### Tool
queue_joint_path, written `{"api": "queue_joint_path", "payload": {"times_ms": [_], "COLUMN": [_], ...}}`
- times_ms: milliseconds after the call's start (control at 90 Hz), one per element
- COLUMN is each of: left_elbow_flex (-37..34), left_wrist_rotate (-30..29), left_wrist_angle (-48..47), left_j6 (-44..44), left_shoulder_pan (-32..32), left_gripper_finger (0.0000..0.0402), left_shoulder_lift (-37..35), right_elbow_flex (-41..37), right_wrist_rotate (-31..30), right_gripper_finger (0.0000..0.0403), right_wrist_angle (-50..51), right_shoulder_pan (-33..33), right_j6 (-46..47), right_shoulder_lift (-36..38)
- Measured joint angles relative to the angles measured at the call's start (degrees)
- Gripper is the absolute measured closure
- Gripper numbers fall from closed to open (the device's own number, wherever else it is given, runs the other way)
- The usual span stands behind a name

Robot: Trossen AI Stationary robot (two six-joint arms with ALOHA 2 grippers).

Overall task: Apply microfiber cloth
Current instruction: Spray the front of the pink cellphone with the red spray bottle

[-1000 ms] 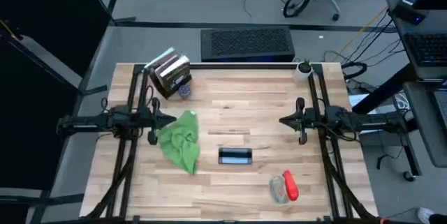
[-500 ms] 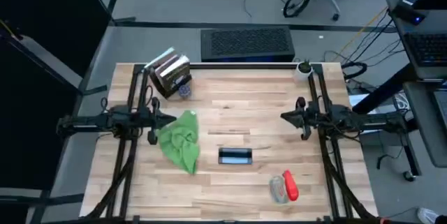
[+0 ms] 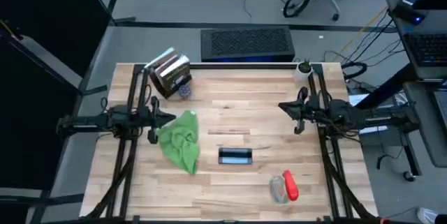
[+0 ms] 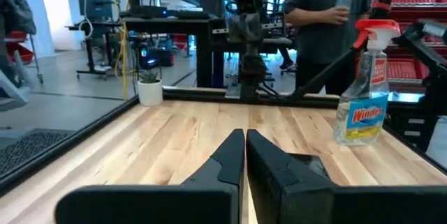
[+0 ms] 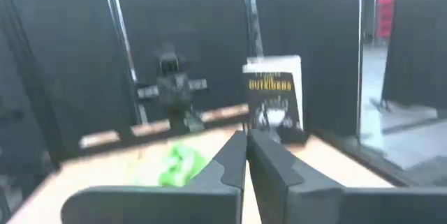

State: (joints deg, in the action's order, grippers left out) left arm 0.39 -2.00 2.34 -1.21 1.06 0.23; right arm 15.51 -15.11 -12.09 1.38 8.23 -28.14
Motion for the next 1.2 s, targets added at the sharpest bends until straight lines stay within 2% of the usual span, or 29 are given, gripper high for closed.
{"api": "queue_joint_path", "payload": {"times_ms": [111, 233, 444, 578, 700, 822, 1000, 1089, 1200], "left_elbow_flex": [0.3, 3.5, 13.7, 18.7, 21.4, 22.4, 22.6, 22.6, 22.6], "left_wrist_rotate": [0.0, -2.0, -1.7, -1.4, -1.3, -1.3, -1.3, -1.2, -1.2], "left_wrist_angle": [0.1, 0.2, 0.6, 0.1, 0.3, 0.2, 0.3, 0.3, 0.3], "left_j6": [0.1, 0.0, 1.3, 3.5, 5.2, 5.0, 5.0, 5.0, 5.0], "left_shoulder_pan": [0.0, 0.0, -0.9, -2.7, -4.4, -5.8, -6.9, -6.9, -6.9], "left_gripper_finger": [0.0402, 0.0402, 0.0402, 0.0402, 0.0402, 0.0402, 0.0402, 0.0402, 0.0402], "left_shoulder_lift": [1.4, 6.8, 25.3, 37.6, 44.5, 48.2, 49.2, 49.2, 49.2], "right_elbow_flex": [10.1, 18.7, 22.6, 22.6, 22.6, 22.6, 23.3, 26.8, 34.3], "right_wrist_rotate": [1.1, 6.7, 19.5, 23.1, 24.1, 24.2, 22.2, 22.3, 21.2], "right_gripper_finger": [0.0403, 0.0403, 0.0403, 0.0403, 0.0403, 0.0403, 0.0395, 0.0368, 0.0310], "right_wrist_angle": [12.5, 20.5, 19.5, 19.6, 14.4, 8.1, 2.0, 3.4, 12.1], "right_shoulder_pan": [-1.3, -3.7, -5.9, -4.5, -0.8, 2.6, 4.4, 5.7, 8.0], "right_j6": [1.2, 0.3, 0.1, 2.0, 3.2, 4.0, 8.3, 6.8, 3.0], "right_shoulder_lift": [-10.9, -21.8, -35.6, -42.5, -48.0, -53.8, -60.1, -62.1, -64.9]}}
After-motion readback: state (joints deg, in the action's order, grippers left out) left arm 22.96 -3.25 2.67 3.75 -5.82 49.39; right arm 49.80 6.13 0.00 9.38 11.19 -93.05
